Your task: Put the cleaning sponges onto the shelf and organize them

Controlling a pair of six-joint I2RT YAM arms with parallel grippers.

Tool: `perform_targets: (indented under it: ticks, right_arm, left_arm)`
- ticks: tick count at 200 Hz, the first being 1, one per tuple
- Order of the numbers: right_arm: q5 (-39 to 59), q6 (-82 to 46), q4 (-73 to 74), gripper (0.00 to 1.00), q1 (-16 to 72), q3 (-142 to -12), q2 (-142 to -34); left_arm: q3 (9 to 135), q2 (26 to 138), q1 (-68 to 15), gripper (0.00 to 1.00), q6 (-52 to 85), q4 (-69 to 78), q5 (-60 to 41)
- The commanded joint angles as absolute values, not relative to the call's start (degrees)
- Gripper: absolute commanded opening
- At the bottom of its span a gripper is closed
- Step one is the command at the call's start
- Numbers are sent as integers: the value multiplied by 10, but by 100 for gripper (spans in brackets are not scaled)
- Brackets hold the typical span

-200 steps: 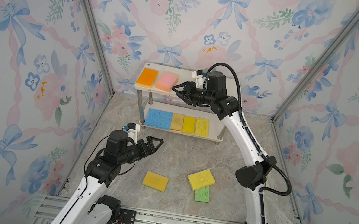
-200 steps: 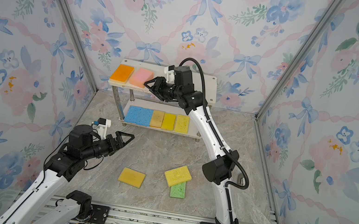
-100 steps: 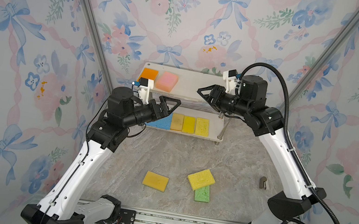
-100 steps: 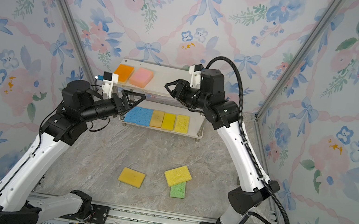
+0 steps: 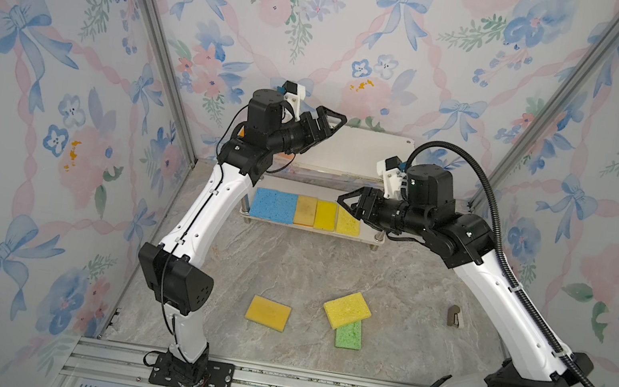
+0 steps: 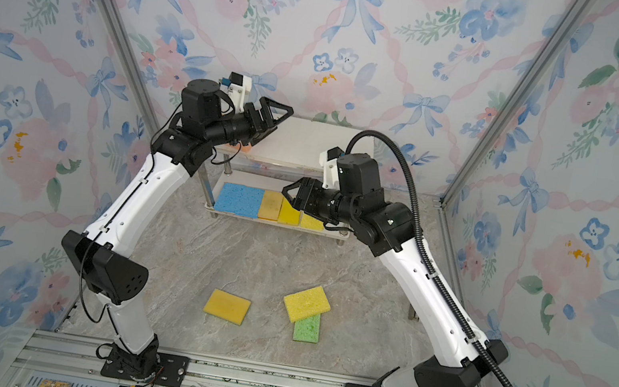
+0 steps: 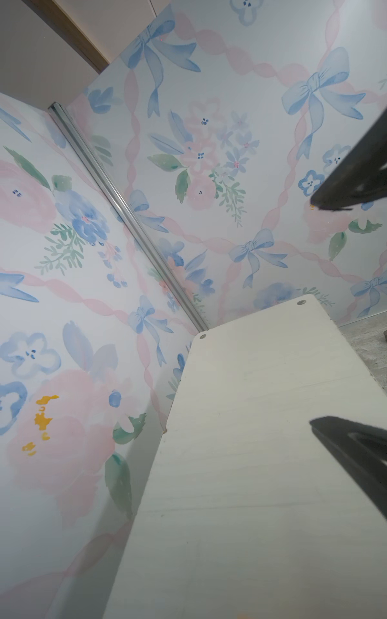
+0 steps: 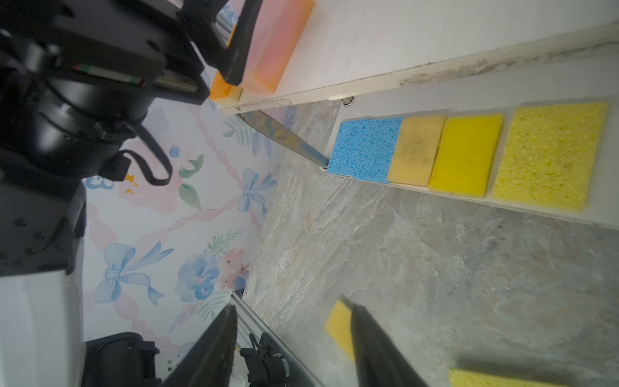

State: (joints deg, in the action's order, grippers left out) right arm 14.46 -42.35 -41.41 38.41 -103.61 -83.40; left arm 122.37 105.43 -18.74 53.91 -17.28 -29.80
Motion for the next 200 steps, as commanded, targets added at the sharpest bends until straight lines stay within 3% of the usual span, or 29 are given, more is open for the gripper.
perform_targets:
  ticks: [1, 50, 200]
  right_arm:
    - [113, -413, -407, 58, 373, -1017, -795]
    - [144, -399, -418, 58, 336, -1022, -776]
    - [197, -423, -370, 60, 263, -952, -738]
  left_arm:
    - [1270, 1086, -195, 98, 556, -172, -290]
    - [1372, 1171, -213, 98, 579, -171, -279]
    - [1381, 1224, -175, 98, 562, -171, -284]
